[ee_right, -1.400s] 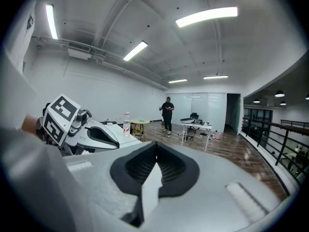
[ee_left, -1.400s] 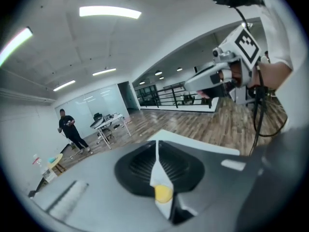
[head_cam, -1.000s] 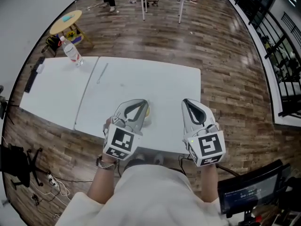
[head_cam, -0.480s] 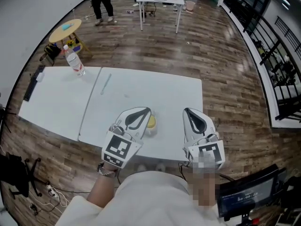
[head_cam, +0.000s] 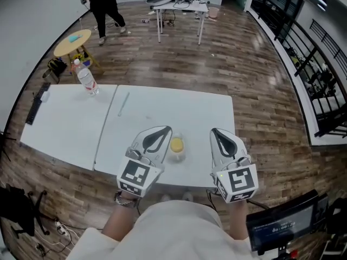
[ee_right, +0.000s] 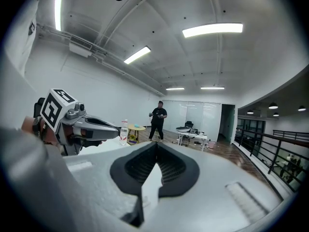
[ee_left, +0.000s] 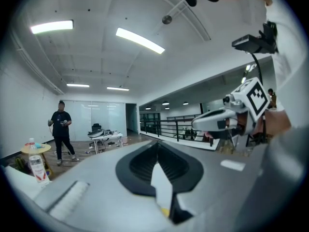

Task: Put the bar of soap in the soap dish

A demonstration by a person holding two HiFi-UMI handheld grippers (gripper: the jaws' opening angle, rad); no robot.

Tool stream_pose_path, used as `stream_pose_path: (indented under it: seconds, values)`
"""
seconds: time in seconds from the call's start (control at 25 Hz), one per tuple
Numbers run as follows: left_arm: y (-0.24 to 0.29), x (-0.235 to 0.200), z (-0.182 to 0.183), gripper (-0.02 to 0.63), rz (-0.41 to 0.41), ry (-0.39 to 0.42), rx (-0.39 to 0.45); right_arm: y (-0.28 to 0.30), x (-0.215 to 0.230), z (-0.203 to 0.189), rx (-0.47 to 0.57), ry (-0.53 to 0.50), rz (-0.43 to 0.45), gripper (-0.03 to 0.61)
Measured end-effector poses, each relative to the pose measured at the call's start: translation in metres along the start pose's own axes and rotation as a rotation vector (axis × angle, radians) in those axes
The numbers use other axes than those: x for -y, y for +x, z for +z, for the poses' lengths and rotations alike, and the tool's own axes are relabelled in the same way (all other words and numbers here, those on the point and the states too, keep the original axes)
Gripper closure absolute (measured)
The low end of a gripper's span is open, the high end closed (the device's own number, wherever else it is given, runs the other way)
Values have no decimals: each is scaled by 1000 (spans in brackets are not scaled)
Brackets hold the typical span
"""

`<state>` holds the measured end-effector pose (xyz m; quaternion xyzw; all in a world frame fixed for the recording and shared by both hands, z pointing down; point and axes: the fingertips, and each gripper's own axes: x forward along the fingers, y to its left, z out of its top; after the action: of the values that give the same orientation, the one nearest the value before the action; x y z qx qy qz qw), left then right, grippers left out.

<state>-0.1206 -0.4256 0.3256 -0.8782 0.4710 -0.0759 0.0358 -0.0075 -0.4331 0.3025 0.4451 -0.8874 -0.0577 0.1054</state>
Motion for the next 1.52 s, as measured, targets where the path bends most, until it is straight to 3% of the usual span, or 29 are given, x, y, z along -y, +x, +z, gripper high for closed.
stream_pose_path:
  seconds: [0.56,1.0,1.52]
  values:
    - [-17,8,-19,606,-78,32,-52,-13,-25,-9,-53,57,-31,575]
    - [-35,23,-17,606,-45,15,-58,-36,-26,-4,-26,79,-24,575]
    - [-71,80,-19,606,3,-8,-80,-102,-34,-21,-31,98,10,575]
